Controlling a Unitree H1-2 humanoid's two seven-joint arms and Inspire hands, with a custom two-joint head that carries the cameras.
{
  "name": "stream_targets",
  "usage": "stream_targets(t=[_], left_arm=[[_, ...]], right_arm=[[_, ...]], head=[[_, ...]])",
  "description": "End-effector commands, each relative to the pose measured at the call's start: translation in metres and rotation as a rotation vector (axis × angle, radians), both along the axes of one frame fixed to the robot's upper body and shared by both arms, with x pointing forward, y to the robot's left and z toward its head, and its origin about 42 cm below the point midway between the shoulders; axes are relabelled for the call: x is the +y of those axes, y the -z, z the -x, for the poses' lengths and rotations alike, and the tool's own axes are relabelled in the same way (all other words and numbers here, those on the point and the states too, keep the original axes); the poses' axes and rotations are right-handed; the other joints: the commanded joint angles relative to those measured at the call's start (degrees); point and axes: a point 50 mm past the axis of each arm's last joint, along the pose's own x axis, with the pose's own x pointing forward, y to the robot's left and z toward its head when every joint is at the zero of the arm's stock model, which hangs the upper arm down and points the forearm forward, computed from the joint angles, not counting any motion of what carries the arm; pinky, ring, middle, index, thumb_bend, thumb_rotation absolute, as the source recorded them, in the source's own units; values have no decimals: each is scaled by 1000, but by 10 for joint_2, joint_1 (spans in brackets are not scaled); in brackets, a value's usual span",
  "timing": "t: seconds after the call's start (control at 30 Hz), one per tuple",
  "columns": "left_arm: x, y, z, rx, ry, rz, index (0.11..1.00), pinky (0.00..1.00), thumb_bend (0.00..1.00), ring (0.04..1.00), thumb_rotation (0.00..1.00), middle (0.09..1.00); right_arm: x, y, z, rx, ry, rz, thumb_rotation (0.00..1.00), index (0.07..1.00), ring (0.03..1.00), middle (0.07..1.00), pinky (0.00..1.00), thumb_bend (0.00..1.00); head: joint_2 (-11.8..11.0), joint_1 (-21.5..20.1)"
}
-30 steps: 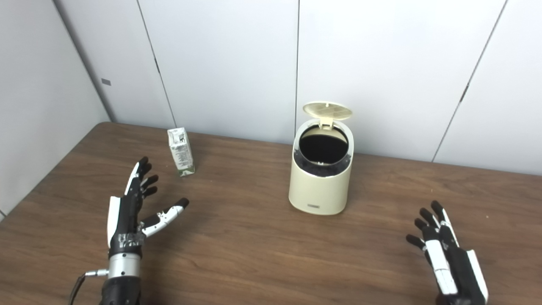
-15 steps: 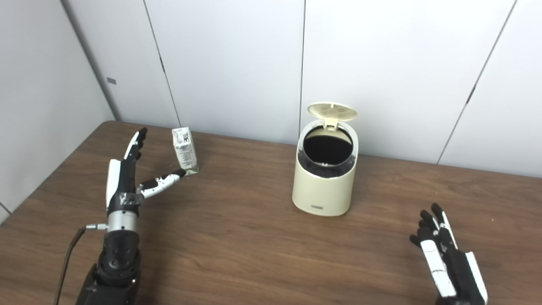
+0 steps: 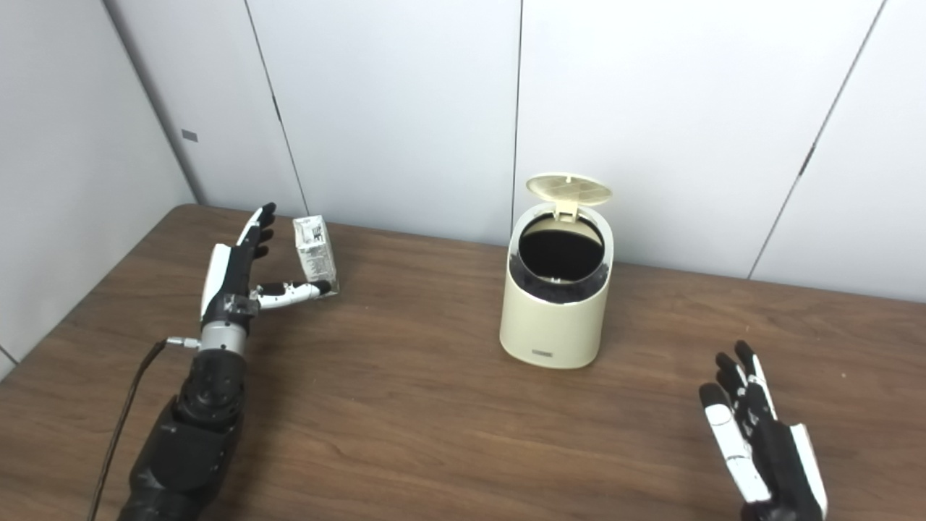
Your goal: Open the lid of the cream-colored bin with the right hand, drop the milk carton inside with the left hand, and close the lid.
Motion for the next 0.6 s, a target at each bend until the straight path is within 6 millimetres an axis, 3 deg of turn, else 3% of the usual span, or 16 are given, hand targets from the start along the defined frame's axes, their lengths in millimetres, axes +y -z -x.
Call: stream_targets(t=[0.0, 0.17, 0.57], left_arm=[[6, -28, -16, -57, 21, -41, 982, 867, 887, 904, 12, 926], [9, -33, -27, -20, 42, -39, 960, 781, 894, 877, 4, 901], [18, -37, -45, 10, 40, -7, 932, 784, 871, 878, 0, 906]], right_arm=[[5, -13, -3, -65, 5, 14, 748, 1000, 937, 939, 849, 396], [10, -12, -2, -65, 1, 26, 714, 1000, 914, 933, 823, 349], [14, -12, -1, -61, 3, 53, 700, 1000, 899, 913, 825, 335]], head=[[0, -2], [-2, -7], [-2, -13]])
